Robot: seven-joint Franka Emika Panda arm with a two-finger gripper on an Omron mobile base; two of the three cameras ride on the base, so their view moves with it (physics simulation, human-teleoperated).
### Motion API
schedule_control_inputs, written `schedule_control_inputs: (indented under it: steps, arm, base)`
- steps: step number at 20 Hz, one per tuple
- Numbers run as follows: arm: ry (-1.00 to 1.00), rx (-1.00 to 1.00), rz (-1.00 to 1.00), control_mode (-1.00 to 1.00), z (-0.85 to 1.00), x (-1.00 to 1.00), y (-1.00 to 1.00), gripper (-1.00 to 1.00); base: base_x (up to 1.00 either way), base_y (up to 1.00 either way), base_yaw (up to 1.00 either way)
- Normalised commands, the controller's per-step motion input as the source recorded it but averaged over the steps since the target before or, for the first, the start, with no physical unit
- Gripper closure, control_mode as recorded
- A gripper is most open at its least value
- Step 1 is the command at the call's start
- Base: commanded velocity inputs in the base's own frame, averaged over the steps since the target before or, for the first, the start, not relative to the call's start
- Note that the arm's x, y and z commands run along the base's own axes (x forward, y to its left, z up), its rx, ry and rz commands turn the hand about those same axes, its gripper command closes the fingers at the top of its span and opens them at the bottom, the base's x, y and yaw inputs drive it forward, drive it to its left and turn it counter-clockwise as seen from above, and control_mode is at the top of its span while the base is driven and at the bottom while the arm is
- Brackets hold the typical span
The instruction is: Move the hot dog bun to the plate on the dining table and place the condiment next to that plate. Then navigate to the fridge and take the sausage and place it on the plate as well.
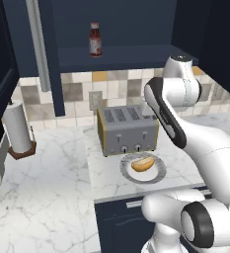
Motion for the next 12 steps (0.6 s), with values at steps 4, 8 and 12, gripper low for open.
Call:
schedule_control_inputs:
  steps: [4,8,12]
  arm:
    - [0.01,0.0,0.0,-1.0,-0.08,-0.19,0.0,-1.0]
    - [0.14,0.0,-0.12,-1.0,-0.49,-0.14,0.0,-1.0]
    - [0.24,0.0,-0.24,-1.0,-0.68,0.0,0.0,-1.0]
  base:
    - [0.0,0.0,0.0]
    - [0.0,0.0,0.0]
    - [0.0,0.0,0.0]
